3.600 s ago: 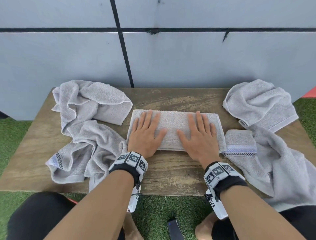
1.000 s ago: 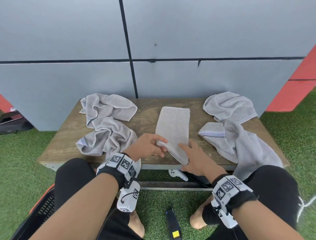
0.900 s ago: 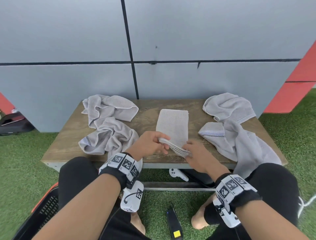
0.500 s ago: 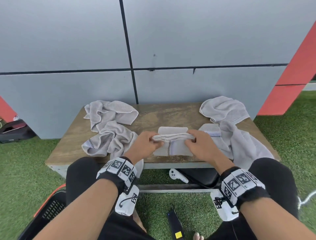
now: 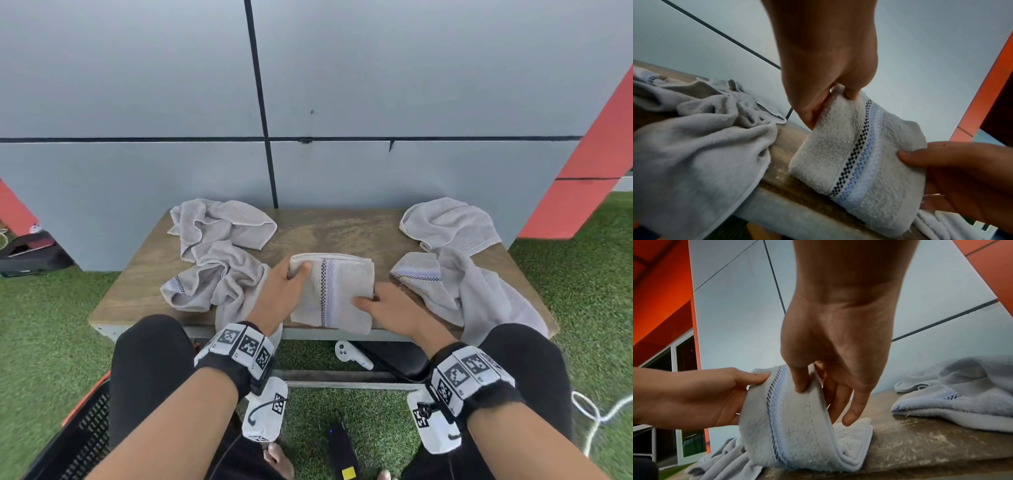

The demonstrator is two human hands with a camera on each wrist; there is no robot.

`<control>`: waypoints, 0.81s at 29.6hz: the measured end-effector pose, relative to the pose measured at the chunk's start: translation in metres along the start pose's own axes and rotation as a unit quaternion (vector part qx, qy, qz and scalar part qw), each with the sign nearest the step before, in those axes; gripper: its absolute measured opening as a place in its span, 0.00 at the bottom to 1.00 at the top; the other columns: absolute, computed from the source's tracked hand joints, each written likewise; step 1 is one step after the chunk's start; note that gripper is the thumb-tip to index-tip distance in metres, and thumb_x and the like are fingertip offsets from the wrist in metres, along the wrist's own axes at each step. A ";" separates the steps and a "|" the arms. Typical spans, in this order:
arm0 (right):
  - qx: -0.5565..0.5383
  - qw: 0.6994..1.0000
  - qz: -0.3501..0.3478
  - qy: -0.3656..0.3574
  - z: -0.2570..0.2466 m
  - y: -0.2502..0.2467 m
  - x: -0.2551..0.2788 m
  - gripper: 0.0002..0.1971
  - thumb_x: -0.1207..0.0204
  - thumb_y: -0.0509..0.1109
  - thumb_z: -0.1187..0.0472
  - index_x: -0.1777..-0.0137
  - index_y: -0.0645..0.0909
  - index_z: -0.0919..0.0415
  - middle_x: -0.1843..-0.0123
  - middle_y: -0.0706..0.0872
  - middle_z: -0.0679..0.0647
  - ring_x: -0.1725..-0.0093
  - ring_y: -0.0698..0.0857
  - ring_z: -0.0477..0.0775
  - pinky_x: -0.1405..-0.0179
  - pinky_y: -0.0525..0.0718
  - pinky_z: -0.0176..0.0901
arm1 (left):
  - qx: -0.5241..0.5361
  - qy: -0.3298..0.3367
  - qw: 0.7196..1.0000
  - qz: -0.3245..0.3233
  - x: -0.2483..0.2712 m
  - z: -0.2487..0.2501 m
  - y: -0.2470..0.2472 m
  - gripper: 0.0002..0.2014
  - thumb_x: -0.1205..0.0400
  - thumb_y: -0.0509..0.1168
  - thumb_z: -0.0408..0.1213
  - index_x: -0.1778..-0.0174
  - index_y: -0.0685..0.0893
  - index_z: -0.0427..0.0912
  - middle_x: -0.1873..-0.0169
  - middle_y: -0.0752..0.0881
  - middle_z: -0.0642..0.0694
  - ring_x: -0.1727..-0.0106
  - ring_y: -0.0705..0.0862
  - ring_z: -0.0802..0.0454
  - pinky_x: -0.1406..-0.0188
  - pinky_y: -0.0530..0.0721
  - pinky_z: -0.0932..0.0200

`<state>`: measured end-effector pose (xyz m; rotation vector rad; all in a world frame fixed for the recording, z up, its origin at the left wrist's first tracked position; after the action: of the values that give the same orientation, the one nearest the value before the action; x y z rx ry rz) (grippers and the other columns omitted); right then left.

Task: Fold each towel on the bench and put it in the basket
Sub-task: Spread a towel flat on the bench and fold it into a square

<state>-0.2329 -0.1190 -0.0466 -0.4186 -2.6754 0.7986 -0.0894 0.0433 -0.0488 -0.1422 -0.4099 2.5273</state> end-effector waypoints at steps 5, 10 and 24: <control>-0.002 0.996 -0.028 0.084 0.021 0.025 -0.015 0.15 0.19 0.65 0.52 0.42 0.83 0.62 0.43 0.89 0.59 0.42 0.88 0.61 0.39 0.86 0.65 | -0.010 -0.112 0.992 -0.062 0.009 -0.037 0.007 0.13 0.14 0.66 0.48 0.45 0.78 0.42 0.55 0.83 0.49 0.54 0.82 0.49 0.56 0.81 0.55; -0.032 0.992 0.003 0.125 0.043 0.034 -0.025 0.22 0.25 0.63 0.48 0.46 0.82 0.68 0.47 0.88 0.67 0.50 0.89 0.64 0.43 0.88 0.67 | -0.075 -0.128 0.985 -0.087 0.000 -0.054 0.012 0.13 0.12 0.63 0.42 0.36 0.83 0.41 0.46 0.89 0.44 0.51 0.87 0.52 0.62 0.83 0.64; -0.022 0.981 0.141 0.132 0.057 0.029 -0.048 0.19 0.13 0.61 0.50 0.55 0.75 0.67 0.60 0.83 0.59 0.66 0.77 0.51 0.70 0.71 0.43 | -0.270 -0.067 0.958 -0.072 -0.055 -0.070 0.041 0.19 0.12 0.56 0.54 0.62 0.70 0.45 0.67 0.78 0.50 0.67 0.76 0.53 0.67 0.71 0.53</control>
<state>-0.2050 -0.1404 -0.1183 -0.8670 -2.4188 0.7031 -0.0520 -0.0013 -0.1278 -0.1413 -1.1192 2.2295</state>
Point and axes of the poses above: each hand's wrist, its own x-axis away from the middle knuckle, its own y-axis out of the palm, z = x × y, the point moved 3 cm from there along -x, towards the middle knuckle
